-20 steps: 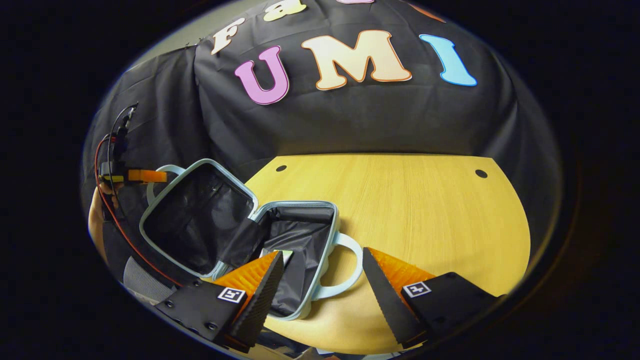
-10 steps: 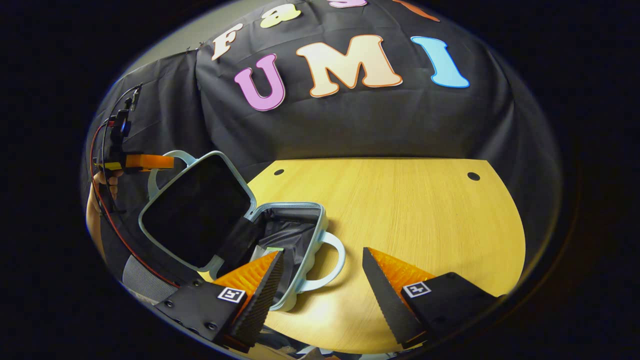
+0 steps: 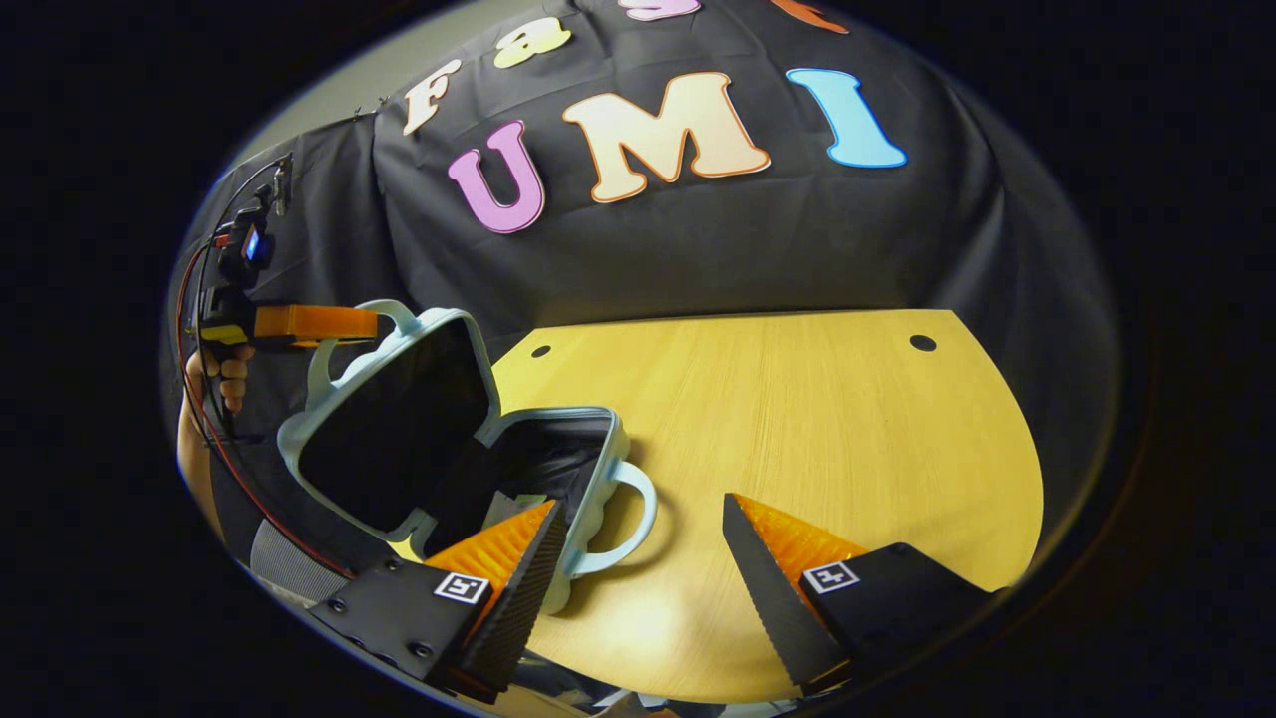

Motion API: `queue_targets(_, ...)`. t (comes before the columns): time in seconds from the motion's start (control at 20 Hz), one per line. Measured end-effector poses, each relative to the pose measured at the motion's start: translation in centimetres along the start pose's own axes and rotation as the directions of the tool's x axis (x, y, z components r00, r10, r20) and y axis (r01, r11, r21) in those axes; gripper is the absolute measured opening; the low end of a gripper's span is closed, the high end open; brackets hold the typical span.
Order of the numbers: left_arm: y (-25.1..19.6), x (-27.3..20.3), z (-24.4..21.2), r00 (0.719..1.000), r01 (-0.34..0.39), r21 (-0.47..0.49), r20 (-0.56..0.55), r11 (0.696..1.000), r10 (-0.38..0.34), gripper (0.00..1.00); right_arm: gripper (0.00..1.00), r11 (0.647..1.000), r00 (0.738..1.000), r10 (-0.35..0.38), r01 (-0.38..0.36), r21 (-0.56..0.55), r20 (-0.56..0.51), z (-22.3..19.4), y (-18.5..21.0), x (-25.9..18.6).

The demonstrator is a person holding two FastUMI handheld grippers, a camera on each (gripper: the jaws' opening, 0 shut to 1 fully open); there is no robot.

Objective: First open the suitcase, pack the skin care products into it, and then close the suitcase.

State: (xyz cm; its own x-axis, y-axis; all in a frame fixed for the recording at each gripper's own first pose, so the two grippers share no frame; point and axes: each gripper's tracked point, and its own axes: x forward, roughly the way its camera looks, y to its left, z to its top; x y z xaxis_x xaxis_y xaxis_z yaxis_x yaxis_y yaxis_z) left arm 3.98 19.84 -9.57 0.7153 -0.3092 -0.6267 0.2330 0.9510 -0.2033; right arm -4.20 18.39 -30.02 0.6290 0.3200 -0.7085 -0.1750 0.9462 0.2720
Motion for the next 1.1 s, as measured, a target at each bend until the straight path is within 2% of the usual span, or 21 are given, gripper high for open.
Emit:
queue_targets(0.35,-6.6,4.4,-3.7,0.989,0.135,-0.007,-0.062,0.991,-0.135,0.04,0.98,0.999,0.999,-0.038,0.038,0.012,0.016,0.6,-2.6,-1.2)
queue_targets(0.55,-9.0,6.3,-7.2,0.977,0.164,-0.004,-0.137,0.986,-0.163,0.07,0.98,0.998,0.998,-0.059,0.058,0.013,0.029,1.2,-4.1,-1.7)
queue_targets(0.6,-9.6,6.7,-8.0,0.976,0.163,0.001,-0.148,0.987,-0.161,0.11,0.98,0.998,0.998,-0.059,0.059,0.017,0.036,1.4,-4.2,-1.9)
queue_targets(0.75,-10.6,7.3,-9.0,0.98,0.138,0.031,-0.151,0.99,-0.132,0.29,0.98,0.998,0.996,-0.06,0.059,0.013,0.061,2.2,-5.0,-2.8)
queue_targets(0.8,-10.9,7.4,-8.8,0.983,0.124,0.04,-0.139,0.991,-0.117,0.46,0.98,0.998,0.996,-0.056,0.056,0.01,0.073,2.4,-5.2,-3.2)
queue_targets(0.85,-11.1,7.4,-8.2,0.988,0.105,0.049,-0.118,0.993,-0.098,0.54,0.98,0.999,0.995,-0.055,0.055,0.005,0.085,2.9,-5.4,-3.6)
queue_targets(0.9,-11.4,7.3,-7.8,0.993,0.08,0.057,-0.095,0.995,-0.074,0.68,0.98,0.998,0.993,-0.058,0.058,0.0,0.106,3.8,-5.7,-3.9)
queue_targets(1.0,-11.9,7.0,-5.2,1.0,0.014,0.077,0.022,0.997,-0.016,0.7,0.98,0.997,0.978,-0.065,0.071,-0.021,0.197,6.6,-6.4,-5.1)
queue_targets(1.1,-11.9,6.1,-1.7,0.981,-0.09,0.078,0.178,0.993,0.075,0.7,0.98,0.993,0.934,-0.082,0.106,-0.049,0.348,11.3,-7.1,-7.0)
